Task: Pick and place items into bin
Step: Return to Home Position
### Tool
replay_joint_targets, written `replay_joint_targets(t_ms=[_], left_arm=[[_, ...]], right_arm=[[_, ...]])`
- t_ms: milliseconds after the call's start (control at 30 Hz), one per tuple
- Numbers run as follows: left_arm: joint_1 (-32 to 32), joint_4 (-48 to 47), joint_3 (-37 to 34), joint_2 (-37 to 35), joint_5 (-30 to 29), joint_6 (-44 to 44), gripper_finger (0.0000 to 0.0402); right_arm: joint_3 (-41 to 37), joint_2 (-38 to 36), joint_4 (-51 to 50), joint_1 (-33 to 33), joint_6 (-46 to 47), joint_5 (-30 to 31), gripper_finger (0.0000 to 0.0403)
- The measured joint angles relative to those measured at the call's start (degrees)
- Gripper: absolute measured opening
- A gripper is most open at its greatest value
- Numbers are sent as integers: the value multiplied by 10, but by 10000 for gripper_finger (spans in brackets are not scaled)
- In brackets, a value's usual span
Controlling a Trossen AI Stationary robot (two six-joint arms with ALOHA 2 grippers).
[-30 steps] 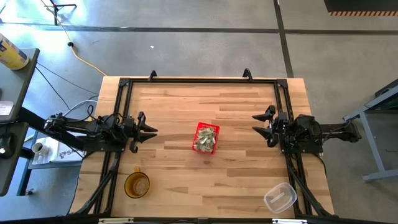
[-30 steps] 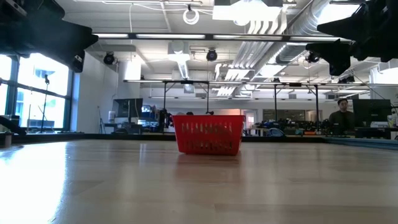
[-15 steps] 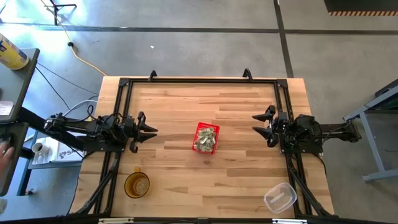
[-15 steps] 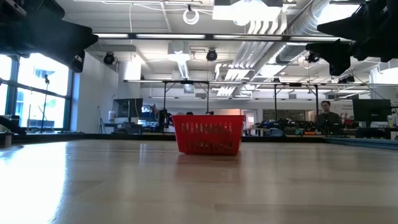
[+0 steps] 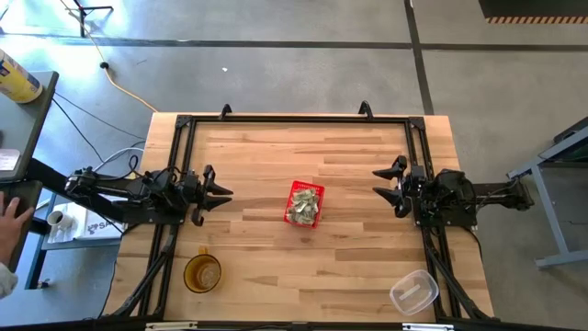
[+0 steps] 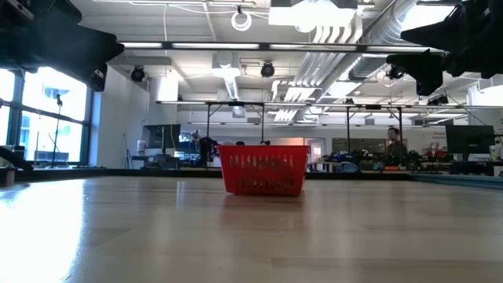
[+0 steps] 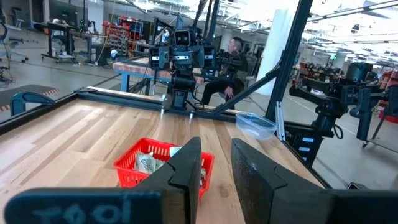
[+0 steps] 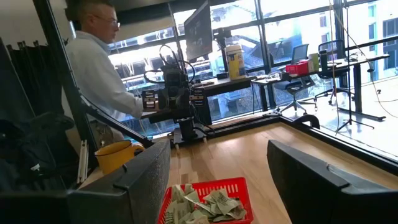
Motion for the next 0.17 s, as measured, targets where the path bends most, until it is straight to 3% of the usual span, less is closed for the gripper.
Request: replay_joint_targets(t_ms=[167], left_arm=[[0,0,0,0,0,0,124]], right_arm=[[0,0,0,0,0,0,259]])
